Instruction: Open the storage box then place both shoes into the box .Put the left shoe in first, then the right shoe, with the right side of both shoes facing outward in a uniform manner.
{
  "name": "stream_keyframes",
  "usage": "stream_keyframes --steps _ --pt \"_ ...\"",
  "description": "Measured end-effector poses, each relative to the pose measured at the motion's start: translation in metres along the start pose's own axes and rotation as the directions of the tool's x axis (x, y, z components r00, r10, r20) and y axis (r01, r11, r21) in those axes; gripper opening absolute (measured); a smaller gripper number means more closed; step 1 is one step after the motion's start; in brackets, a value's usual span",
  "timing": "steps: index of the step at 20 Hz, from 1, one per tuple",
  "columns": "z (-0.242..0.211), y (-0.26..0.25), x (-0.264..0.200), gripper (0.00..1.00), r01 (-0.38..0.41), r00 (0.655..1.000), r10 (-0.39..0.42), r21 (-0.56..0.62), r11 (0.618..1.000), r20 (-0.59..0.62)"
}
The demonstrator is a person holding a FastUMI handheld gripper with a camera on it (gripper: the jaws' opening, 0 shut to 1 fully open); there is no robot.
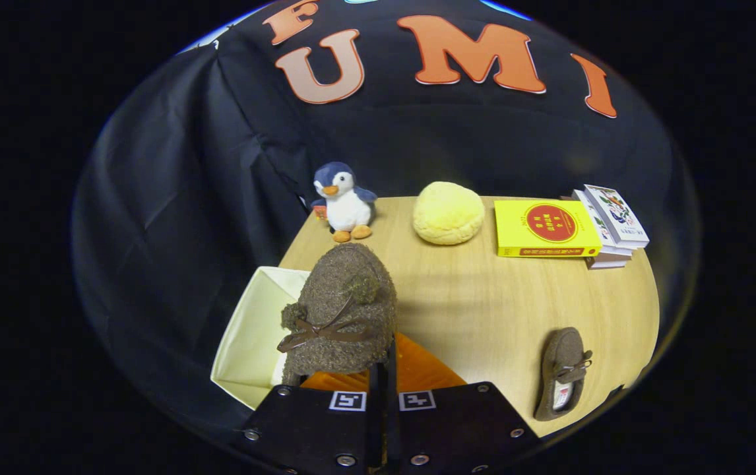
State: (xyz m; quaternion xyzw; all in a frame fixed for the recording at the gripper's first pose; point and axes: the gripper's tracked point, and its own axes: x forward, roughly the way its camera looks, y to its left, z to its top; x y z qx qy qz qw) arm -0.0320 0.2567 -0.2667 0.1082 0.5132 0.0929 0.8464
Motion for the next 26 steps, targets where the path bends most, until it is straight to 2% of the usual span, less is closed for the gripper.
stream_keyframes --steps 5,10,15,21,26 --pt "-0.011 0.061 0.027 0.04 -0.045 0.997 0.044 -0.006 0.999 -0.059" --pt "-0.035 0.100 0.066 0.04 -0.035 0.989 0.037 0.013 0.999 -0.146" --pt "-0.064 0.116 0.105 0.04 0.018 0.975 -0.027 -0.042 0.999 -0.220" --pt "-0.103 0.124 0.144 0.05 0.066 0.940 -0.098 -0.107 0.992 -0.326" --pt "-0.137 0.125 0.159 0.08 0.027 0.901 -0.078 -0.124 0.992 -0.428"
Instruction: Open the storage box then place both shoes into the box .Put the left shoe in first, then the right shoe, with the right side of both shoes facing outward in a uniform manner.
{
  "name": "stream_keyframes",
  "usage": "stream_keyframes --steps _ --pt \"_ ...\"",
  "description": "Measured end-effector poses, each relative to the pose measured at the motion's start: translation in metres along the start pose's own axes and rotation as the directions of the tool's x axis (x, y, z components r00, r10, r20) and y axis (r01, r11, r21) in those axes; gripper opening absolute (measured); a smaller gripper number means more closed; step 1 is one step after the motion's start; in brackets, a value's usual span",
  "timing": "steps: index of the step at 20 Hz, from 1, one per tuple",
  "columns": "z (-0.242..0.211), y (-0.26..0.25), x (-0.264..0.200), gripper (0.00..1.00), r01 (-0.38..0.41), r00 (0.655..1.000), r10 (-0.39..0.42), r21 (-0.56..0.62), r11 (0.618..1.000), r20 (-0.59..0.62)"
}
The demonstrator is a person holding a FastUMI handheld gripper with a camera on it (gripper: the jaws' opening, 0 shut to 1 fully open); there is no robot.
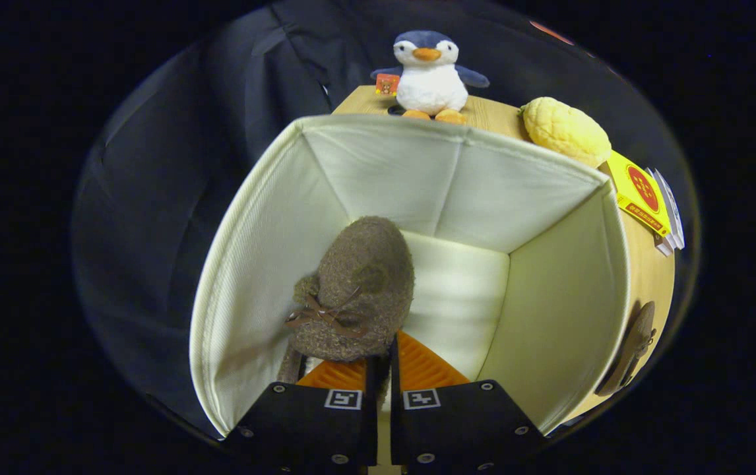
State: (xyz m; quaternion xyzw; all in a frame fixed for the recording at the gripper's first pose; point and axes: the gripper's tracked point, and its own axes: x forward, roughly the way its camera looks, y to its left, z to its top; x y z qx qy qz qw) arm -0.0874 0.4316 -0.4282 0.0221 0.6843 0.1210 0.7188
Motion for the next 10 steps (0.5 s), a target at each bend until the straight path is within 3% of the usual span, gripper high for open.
stream_keyframes --steps 5,10 --pt "-0.007 0.003 -0.018 0.16 -0.089 0.996 0.088 -0.035 0.995 -0.010" --pt "-0.016 0.010 -0.073 0.41 -0.272 0.962 0.272 -0.007 0.962 0.021"
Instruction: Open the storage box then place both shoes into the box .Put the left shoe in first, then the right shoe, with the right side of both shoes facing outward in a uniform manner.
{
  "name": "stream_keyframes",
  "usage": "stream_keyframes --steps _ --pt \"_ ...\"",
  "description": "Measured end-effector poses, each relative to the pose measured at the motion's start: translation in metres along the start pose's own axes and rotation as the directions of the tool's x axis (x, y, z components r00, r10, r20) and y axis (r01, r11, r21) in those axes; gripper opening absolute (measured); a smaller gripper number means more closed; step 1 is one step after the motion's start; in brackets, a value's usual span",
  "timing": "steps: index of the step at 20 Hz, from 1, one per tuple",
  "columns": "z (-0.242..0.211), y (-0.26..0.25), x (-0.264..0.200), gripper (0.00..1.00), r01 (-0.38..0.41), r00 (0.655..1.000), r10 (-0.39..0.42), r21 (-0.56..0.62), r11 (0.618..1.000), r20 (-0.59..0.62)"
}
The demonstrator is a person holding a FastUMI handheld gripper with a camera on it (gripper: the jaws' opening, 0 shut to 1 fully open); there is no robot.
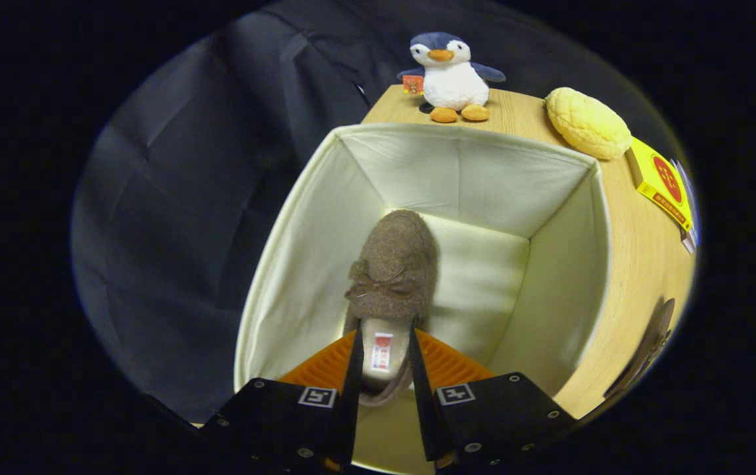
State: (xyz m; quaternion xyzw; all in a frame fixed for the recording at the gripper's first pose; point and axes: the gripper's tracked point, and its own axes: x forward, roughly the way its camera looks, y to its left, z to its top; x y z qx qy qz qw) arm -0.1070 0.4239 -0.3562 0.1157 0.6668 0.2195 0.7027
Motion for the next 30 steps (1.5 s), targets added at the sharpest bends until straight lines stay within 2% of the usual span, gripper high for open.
stream_keyframes --steps 3,6,9,12,14,23,30 --pt "0.000 0.012 -0.047 0.47 -0.120 0.991 0.121 -0.013 0.993 0.053" --pt "0.002 -0.009 -0.087 0.59 -0.154 0.979 0.156 -0.022 0.988 0.129" --pt "0.004 -0.048 -0.117 0.70 -0.123 0.971 0.125 -0.021 0.992 0.204" --pt "-0.003 -0.098 -0.136 0.89 -0.067 0.966 0.062 0.011 0.998 0.253" --pt "-0.010 -0.129 -0.147 0.94 -0.033 0.962 0.019 0.048 0.998 0.273" --pt "-0.075 -0.283 -0.181 0.96 0.120 0.939 -0.175 0.195 0.973 0.295" --pt "-0.122 -0.375 -0.189 0.94 0.227 0.922 -0.293 0.259 0.939 0.252"
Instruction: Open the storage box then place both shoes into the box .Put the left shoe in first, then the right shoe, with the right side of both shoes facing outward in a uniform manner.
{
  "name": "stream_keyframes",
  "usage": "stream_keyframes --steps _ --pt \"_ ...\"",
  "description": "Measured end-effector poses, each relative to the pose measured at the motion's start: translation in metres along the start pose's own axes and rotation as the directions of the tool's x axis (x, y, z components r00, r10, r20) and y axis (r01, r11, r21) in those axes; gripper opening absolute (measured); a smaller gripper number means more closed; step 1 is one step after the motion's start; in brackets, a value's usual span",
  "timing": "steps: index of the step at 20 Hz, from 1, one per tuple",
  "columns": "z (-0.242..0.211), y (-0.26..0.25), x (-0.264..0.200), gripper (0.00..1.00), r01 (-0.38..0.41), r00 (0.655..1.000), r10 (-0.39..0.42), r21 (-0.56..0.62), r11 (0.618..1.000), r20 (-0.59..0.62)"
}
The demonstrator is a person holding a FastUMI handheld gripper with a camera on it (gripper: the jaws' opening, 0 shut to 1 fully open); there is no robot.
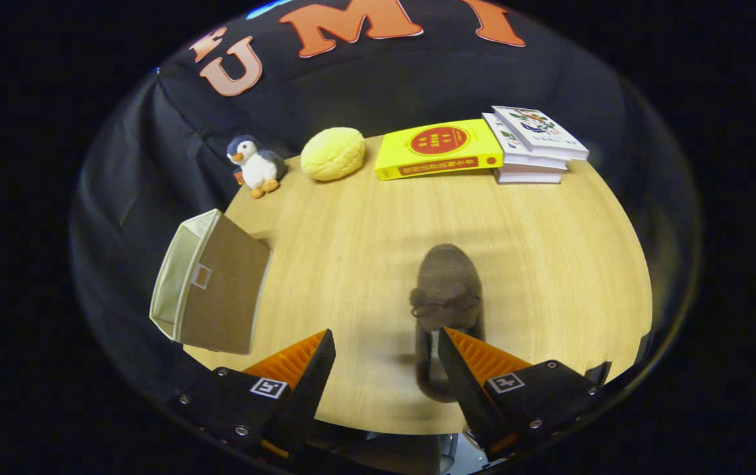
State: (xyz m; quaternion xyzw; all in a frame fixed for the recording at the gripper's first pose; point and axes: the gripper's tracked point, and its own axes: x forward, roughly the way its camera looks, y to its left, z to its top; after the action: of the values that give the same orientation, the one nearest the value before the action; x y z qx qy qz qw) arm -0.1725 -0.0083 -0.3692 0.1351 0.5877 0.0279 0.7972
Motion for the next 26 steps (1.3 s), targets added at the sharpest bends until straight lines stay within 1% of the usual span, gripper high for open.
stream_keyframes --steps 3,5,9,11,12,13,14,15,16,17,18,19,20,21,23,26 --pt "-0.009 -0.028 0.006 0.92 0.042 0.999 -0.042 -0.043 0.998 -0.002" --pt "-0.016 -0.041 0.015 0.90 0.051 0.999 -0.051 -0.039 0.998 -0.015" --pt "-0.024 -0.068 0.037 0.83 0.078 0.996 -0.080 -0.053 0.996 -0.039" --pt "-0.023 -0.077 0.050 0.75 0.091 0.995 -0.093 -0.062 0.994 -0.032" --pt "-0.023 -0.080 0.056 0.68 0.094 0.995 -0.096 -0.065 0.993 -0.026" --pt "-0.024 -0.084 0.063 0.65 0.099 0.995 -0.101 -0.071 0.993 -0.027" --pt "-0.024 -0.086 0.068 0.58 0.104 0.994 -0.106 -0.080 0.991 -0.028" --pt "-0.026 -0.089 0.073 0.54 0.115 0.992 -0.119 -0.089 0.989 -0.035" --pt "-0.023 -0.091 0.076 0.46 0.122 0.992 -0.125 -0.093 0.988 -0.025" --pt "-0.020 -0.091 0.080 0.40 0.125 0.992 -0.126 -0.090 0.988 -0.008" --pt "-0.016 -0.092 0.084 0.30 0.131 0.991 -0.131 -0.084 0.988 0.008" --pt "-0.012 -0.091 0.088 0.25 0.130 0.991 -0.128 -0.080 0.988 0.031" --pt "-0.008 -0.093 0.092 0.19 0.146 0.988 -0.141 -0.079 0.986 0.059" --pt "-0.006 -0.097 0.096 0.18 0.160 0.985 -0.154 -0.073 0.984 0.075" --pt "-0.003 -0.097 0.100 0.12 0.173 0.982 -0.166 -0.065 0.983 0.094" --pt "-0.004 -0.094 0.099 0.07 0.162 0.983 -0.157 -0.059 0.985 0.093"
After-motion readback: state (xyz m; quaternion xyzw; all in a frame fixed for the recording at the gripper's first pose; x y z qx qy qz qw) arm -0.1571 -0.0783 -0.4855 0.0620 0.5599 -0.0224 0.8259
